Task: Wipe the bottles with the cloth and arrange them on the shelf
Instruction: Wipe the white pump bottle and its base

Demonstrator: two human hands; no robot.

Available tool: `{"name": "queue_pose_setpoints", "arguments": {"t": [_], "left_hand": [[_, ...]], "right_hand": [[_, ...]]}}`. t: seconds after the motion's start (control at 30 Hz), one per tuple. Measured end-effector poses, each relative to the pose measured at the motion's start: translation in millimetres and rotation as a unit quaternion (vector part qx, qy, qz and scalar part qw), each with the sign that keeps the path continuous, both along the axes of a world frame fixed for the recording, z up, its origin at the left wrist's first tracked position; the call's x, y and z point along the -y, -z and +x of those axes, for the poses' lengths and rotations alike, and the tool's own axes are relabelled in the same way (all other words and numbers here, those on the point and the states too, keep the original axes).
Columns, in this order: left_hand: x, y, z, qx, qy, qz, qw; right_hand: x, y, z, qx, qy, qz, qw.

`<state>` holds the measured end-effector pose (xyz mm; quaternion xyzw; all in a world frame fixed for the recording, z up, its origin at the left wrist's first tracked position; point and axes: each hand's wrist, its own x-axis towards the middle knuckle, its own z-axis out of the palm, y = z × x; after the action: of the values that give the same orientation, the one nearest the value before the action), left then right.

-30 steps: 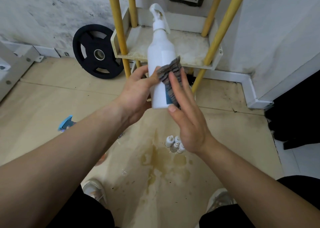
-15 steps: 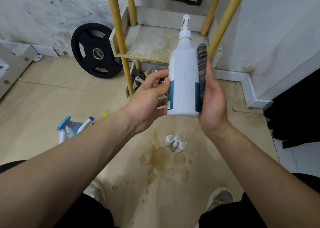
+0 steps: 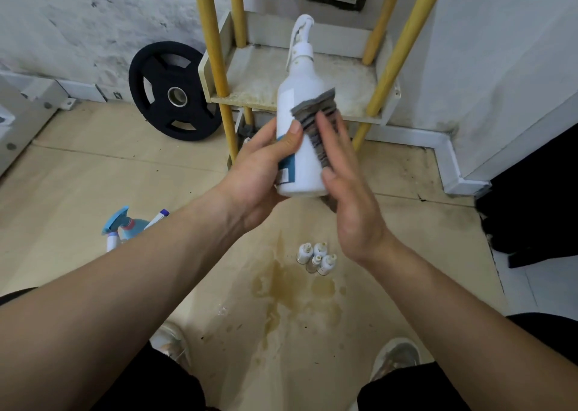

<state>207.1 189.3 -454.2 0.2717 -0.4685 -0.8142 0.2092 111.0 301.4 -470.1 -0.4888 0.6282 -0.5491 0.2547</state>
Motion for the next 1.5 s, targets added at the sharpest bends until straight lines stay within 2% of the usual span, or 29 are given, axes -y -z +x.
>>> {"name": "queue_pose_setpoints", "arguments": {"t": [0.2,0.4,0.57,0.67,0.73,0.87,1.03,1.1,1.2,1.33,1.43,1.5], "left_hand": [[13.8,-5.7,5.7,0.01,-0.009,0.006,1.0],[-2.6,-1.0,0.9,0.014,0.04,0.012,0.999],[-18.1,6.5,-1.1,0.022,0.097,0.015,0.995],[-18.2,6.0,-3.4,0.018,0.097,-0.001,0.995],[-16.5,4.2,-5.9,0.025,0.076,0.024,0.997],[-14.1,9.8,-6.2,0.029,0.073,0.041,0.996],[-18.9,10.4,-4.0,-0.006,0.08,0.151,0.985],[-19.4,9.1,-1.9,-0.012,0.077,0.173,0.982],[-16.1,8.6,0.9,-0.02,0.073,0.153,0.985],[-4.3,4.9,1.9,-0.029,0.044,0.109,0.993],[5.0,4.6,2.9,-0.008,0.019,0.07,0.997],[8.6,3.8,4.0,0.008,0.013,0.077,0.997]], "right_hand": [[-12.4,14.0,23.6,-0.105,-0.016,0.031,0.994],[0.6,3.7,0.9,-0.131,0.067,0.037,0.988],[13.8,0.7,-33.0,-0.018,0.121,-0.02,0.992],[16.4,3.9,-38.2,0.089,0.111,-0.073,0.987],[14.5,2.1,-37.6,0.15,0.114,-0.094,0.978],[11.4,-2.7,-37.8,0.206,0.112,-0.103,0.967],[10.9,-2.3,-31.6,0.25,0.069,-0.07,0.963],[10.1,-2.5,-28.2,0.241,0.07,-0.066,0.966],[9.2,-2.8,-21.6,0.203,0.06,-0.064,0.975],[2.7,5.4,-5.8,0.058,0.01,-0.016,0.998],[-6.1,12.7,11.7,-0.075,-0.007,0.019,0.997],[-10.2,14.6,19.1,-0.119,-0.005,0.019,0.993]]}}
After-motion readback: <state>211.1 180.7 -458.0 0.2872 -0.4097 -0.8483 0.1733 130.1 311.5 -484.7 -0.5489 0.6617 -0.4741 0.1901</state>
